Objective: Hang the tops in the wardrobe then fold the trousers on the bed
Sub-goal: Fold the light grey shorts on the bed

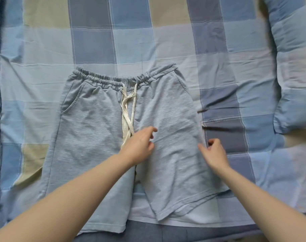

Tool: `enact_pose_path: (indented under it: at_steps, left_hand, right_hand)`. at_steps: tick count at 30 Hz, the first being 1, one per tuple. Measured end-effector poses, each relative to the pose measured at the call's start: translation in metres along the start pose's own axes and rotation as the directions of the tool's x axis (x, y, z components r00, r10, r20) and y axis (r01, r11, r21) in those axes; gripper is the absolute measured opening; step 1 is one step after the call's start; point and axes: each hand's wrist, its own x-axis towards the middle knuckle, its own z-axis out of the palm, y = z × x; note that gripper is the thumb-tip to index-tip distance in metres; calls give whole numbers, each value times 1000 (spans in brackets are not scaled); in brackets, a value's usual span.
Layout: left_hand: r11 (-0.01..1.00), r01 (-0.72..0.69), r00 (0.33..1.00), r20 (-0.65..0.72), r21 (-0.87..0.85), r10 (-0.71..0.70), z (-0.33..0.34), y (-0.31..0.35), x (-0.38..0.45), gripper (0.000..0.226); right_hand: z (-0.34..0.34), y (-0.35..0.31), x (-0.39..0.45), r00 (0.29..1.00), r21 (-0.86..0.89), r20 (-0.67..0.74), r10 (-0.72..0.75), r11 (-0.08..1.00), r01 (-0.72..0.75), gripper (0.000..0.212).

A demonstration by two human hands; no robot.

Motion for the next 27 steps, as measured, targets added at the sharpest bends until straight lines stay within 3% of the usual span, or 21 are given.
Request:
enact_pose_path:
  at_steps: [4,6,7,9,11,12,13,15,16,18,21,24,27]
  left_hand:
    - [982,-104,977,199,158,71,34,40,26,58]
    - [978,-135,963,252,157,93,55,62,36,58]
    - [979,-140,960,264,148,97,65,73,41,56]
    - [979,-119,955,288,167,67,84,92,48,53]
    - [965,-73,949,315,252,-10,99,106,51,49]
    - [954,-56,948,315,294,-41,105,109,52,45]
    - [950,-49,952,302,310,-50,110,112,53,39]
    - [964,-47,964,263,261,-25,115,109,50,28]
    - [974,-59,969,246,217,4,117,106,46,27]
    - [986,-97,974,216,137,66,116,101,36,28]
    - [992,-122,982,150,42,114,114,92,18,22]
    - [987,-145,980,129,-68,153,108,86,3,17]
    - [967,-87,980,155,-238,127,96,79,-13,9]
  right_hand:
    - [4,42,-21,993,-359,116,16,933,27,42]
    - [2,51,-31,985,-452,125,-118,877,162,35]
    - [0,54,-36,951,-467,168,-259,828,309,29]
    - [-10,57,-45,789,-331,393,-472,728,601,16]
    - [-25,53,-48,642,-203,612,-462,692,693,19]
    - [-33,49,-43,656,-177,612,-442,731,659,18]
    - [-43,45,-32,718,-139,542,-437,795,590,14]
    - [-60,25,-4,861,-66,279,-426,886,459,11]
    - [-67,11,13,897,-61,161,-412,903,426,13]
    - [-73,-24,40,928,-18,64,-368,929,369,17]
    - [-71,-89,64,920,69,125,-372,928,366,27]
    - [-58,-143,70,918,304,203,-340,913,271,40]
    - [-40,-174,73,945,348,203,-255,921,174,18]
